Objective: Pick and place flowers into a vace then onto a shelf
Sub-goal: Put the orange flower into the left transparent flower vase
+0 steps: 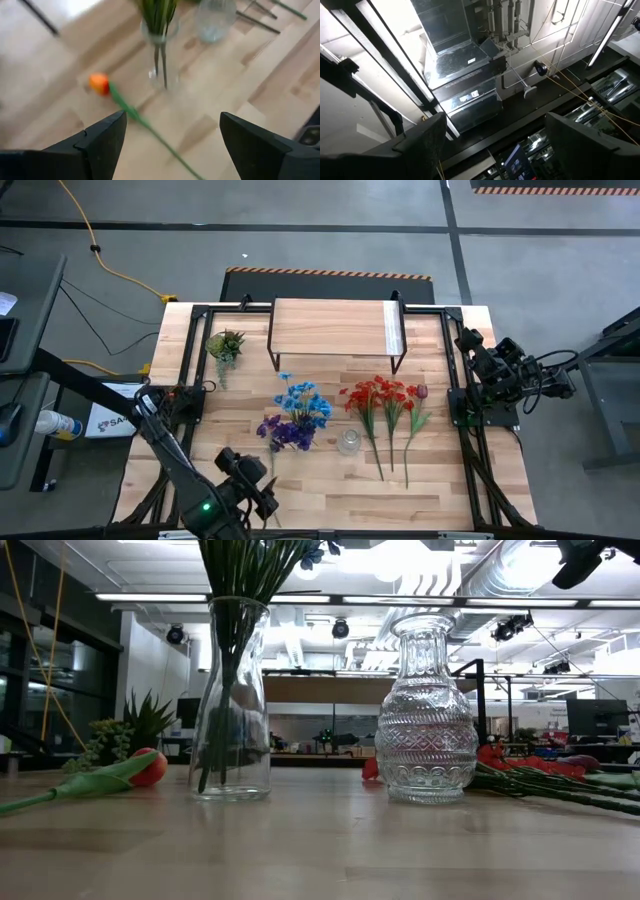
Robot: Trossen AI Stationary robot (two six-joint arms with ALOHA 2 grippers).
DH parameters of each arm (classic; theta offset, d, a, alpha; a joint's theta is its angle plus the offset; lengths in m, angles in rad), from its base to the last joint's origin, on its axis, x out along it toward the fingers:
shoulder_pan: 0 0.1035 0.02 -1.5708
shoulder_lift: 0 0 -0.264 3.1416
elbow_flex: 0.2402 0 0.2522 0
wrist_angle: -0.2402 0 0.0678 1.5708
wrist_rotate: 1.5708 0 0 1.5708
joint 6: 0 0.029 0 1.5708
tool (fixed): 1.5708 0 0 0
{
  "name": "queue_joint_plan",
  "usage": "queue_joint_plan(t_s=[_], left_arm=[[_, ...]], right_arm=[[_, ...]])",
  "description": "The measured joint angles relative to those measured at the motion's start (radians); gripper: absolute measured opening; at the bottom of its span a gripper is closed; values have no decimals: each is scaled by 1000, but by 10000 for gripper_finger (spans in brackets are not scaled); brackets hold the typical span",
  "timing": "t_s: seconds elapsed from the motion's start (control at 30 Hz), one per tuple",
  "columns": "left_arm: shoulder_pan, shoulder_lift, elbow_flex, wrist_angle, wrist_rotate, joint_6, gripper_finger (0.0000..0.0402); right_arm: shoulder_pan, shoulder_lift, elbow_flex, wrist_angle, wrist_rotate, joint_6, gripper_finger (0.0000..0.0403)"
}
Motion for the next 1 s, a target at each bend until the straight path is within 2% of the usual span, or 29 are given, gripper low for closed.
queue_joint_plan(t_s=[0.17, 0.37, 0.57, 0.8, 1.0], left_arm=[[-19, 0, 0, 1, 47, -145, 349], [-14, 0, -8, 0, 163, -163, 351], [-14, 0, -67, 20, 156, -259, 350], [-13, 1, -96, 158, 105, -375, 349], [21, 3, -96, 240, 138, -398, 347]], right_arm=[[0, 0, 0, 0, 0, 4, 328], [0, 0, 0, 0, -6, 10, 328], [0, 0, 0, 0, -5, 40, 328], [0, 0, 0, 3, -18, 44, 328], [0, 0, 0, 55, -24, 44, 328]])
